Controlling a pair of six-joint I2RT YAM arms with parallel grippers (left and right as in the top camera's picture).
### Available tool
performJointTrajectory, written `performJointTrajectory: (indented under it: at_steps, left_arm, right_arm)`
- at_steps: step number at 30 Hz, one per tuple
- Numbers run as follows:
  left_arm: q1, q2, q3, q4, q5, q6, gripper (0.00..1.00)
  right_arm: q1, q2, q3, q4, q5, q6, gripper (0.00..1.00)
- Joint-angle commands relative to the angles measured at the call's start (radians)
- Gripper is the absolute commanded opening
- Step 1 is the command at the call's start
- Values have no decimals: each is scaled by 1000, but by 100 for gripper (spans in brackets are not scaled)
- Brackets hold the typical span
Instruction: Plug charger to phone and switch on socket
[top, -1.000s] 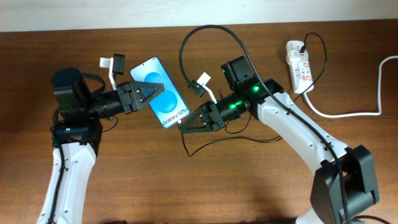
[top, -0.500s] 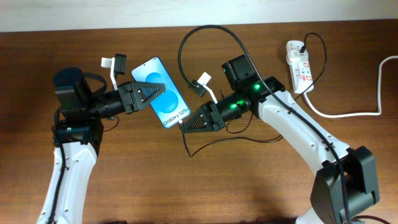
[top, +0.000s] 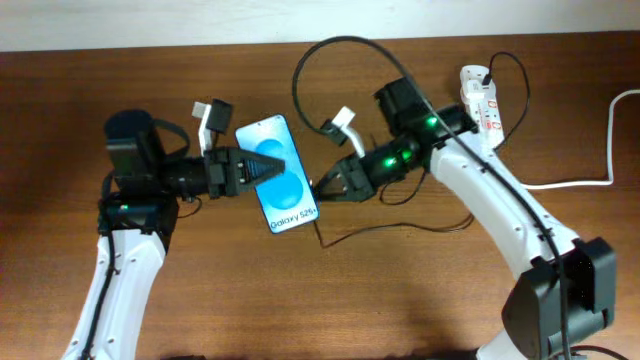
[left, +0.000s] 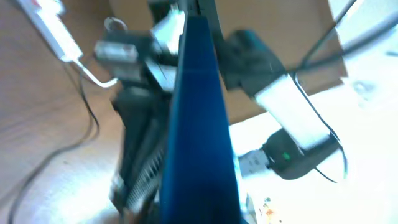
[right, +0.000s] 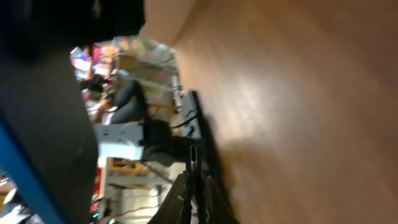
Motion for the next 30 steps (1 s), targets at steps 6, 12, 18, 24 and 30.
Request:
performJointTrajectory:
  at_steps: [6,12,18,24,30]
  left_arm:
    - [3,-20,-6,3,42,30,0]
    - [3,36,-6,4,-51,39,0]
    - [3,167,-6,3,-48,38,0]
    - [3,211,-6,23,-32,38,0]
    - [3,211,-6,71,31,37,0]
  right_arm:
    - [5,0,35,-128,105,-70,4]
    - [5,-1,35,-317,104,-224,4]
    - [10,-5,35,-423,101,-346,4]
    - [106,-5,34,-354,146,-402,4]
    - [153,-5,34,-239,211,-292,4]
